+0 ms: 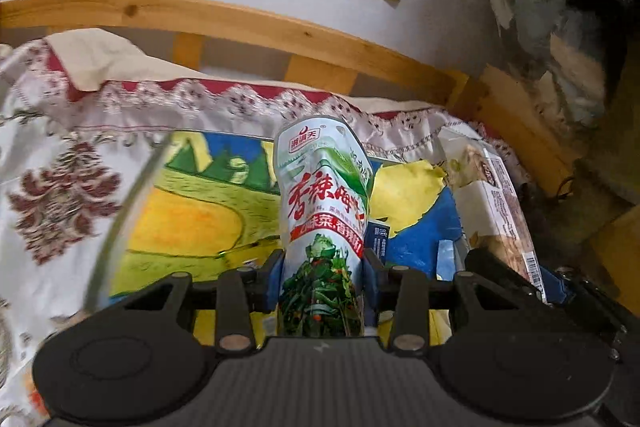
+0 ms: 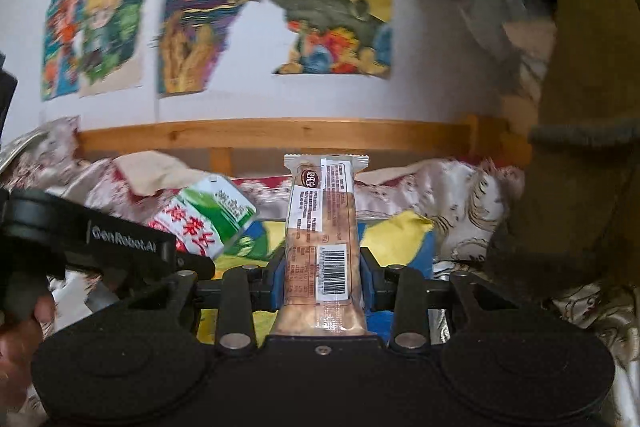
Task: Organize snacks
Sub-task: 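Carry the seaweed bag with the left tool while the right tool carries the bread-stick pack into the tray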
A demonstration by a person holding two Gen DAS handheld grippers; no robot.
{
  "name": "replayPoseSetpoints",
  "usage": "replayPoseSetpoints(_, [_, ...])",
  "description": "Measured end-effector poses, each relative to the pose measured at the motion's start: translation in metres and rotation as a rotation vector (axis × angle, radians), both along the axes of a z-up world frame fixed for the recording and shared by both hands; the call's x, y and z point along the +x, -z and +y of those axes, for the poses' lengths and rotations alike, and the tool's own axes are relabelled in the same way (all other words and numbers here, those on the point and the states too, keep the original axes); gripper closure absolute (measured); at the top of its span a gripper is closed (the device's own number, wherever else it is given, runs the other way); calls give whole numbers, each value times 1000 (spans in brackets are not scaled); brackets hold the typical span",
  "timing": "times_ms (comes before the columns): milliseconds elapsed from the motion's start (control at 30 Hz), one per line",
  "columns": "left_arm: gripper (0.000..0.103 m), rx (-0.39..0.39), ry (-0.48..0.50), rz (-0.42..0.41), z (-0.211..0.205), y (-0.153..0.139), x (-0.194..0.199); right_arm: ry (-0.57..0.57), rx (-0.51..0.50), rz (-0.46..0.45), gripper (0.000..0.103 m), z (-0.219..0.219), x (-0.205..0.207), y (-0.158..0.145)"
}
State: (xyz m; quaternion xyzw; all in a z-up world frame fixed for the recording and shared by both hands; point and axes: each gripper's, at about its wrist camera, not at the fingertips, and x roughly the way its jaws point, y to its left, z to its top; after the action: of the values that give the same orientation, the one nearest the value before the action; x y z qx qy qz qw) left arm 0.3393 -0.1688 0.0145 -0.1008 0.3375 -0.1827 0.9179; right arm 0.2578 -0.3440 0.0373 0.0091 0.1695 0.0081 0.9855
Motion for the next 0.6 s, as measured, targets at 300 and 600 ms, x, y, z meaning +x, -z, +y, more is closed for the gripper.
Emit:
replayPoseSetpoints(300, [57,44,-21,70,-31,38,40,61,91,84,66,-30,37,54])
replayPoseSetpoints(600, [53,108,-34,105,-39,58,46,76,47,144,65,-25,51,79])
